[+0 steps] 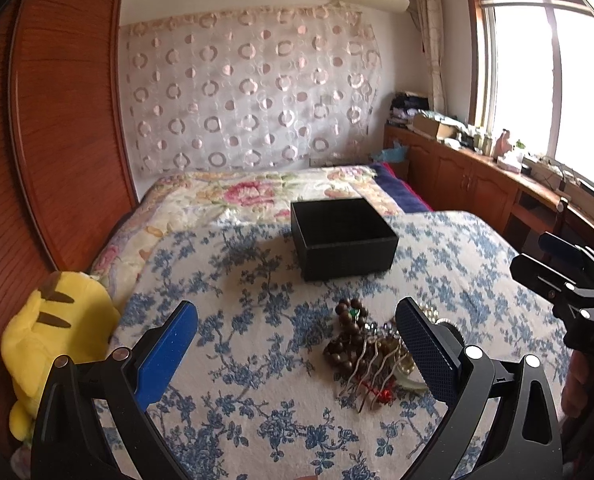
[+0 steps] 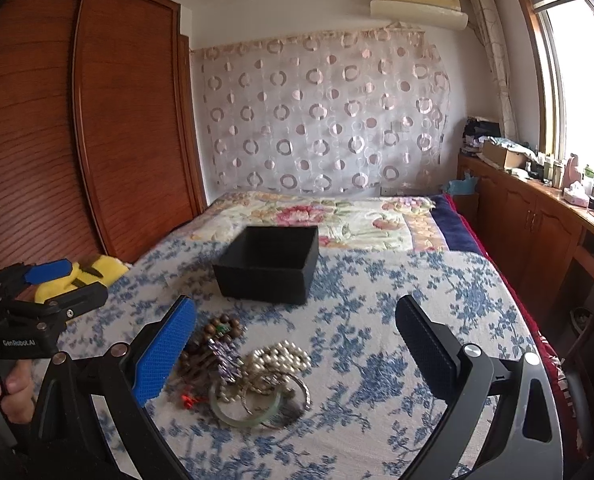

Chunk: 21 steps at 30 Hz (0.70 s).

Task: Organize jewelry
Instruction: 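Reach into the pile and grasp the dark metal bangle with the right gripper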

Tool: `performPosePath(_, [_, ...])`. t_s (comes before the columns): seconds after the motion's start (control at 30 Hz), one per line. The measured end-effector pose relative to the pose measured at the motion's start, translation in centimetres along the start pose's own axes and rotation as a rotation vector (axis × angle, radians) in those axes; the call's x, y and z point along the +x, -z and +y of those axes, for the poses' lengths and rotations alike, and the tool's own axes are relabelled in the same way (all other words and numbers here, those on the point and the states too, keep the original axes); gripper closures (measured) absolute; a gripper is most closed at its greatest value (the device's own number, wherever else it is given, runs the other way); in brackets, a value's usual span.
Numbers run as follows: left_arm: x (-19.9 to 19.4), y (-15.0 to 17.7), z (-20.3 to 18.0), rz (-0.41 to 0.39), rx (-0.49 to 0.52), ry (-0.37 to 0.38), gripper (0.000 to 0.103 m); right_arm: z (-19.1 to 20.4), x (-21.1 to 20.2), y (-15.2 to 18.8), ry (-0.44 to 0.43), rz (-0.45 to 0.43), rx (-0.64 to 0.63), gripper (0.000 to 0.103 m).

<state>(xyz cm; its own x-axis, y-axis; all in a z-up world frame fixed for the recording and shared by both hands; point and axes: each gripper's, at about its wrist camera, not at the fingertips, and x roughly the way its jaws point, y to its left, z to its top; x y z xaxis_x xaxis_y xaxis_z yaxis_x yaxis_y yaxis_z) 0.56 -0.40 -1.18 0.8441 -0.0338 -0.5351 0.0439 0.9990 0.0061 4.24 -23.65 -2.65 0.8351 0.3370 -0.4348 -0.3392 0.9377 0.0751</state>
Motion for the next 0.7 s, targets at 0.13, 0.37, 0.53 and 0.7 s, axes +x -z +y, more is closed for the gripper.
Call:
performPosePath(0.13, [1.4,0.8,-0.2,0.039,0.011,0.021,0.007,-1.1,1.2,1.3,-0.018,0.052,-0.005,0.018])
performPosePath(0.37, [3.4,1.9,-0.6,0.099,0.039,0.059,0.007,-2.1,3.5,3.2,-0.067,0.168,-0.036,0.041])
performPosePath(0.53, [4.6,2.7,-0.8,0.142,0.056,0.08,0.007,-2.6,5.9,4.8,-0.103,0.284,-0.061,0.051])
performPosePath(0.7, [5.7,3.4,-1.0,0.184,0.064,0.098,0.007,-2.6,7.3,5.8,-0.149,0.36,-0.059,0.064])
